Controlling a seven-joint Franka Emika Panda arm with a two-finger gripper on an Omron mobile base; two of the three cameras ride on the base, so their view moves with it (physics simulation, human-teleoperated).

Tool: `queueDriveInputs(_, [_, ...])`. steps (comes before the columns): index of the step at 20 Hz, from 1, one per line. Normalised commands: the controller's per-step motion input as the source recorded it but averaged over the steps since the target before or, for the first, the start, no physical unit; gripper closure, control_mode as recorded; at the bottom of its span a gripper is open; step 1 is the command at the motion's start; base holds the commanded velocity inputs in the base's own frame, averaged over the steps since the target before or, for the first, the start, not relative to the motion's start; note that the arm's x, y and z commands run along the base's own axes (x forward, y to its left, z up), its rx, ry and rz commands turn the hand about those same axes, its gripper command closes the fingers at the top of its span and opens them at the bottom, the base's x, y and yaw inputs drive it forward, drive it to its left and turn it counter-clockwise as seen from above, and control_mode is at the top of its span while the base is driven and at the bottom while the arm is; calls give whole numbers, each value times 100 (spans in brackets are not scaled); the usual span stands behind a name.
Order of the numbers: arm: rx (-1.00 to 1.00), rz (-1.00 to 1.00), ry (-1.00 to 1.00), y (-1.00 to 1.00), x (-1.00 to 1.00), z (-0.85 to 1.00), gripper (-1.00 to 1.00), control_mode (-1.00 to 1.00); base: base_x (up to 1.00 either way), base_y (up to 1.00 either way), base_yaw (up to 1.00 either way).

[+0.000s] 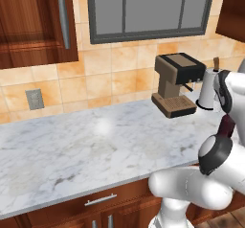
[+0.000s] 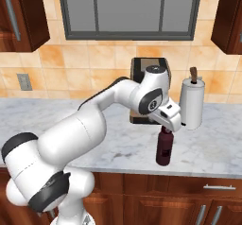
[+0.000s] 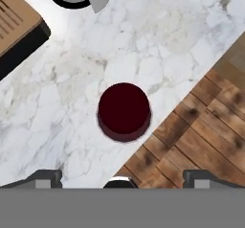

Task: There is a wine glass and glass cup on the dining counter. Place the wine bottle next to the wine glass and the juice bottle next to the glass cup.

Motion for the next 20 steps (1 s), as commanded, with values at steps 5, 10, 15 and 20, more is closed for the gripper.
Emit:
queueDriveInputs(5, [0, 0, 7, -13, 10, -13, -100, -100, 0, 0, 0])
queueDriveInputs(10, [0, 0, 5, -14, 8, -11, -100, -100, 0, 0, 0])
queueDriveInputs(15, [6, 0, 1, -8, 14, -9, -100, -100, 0, 0, 0])
queueDriveInputs(20, [8, 0, 2, -3, 17, -11, -100, -100, 0, 0, 0])
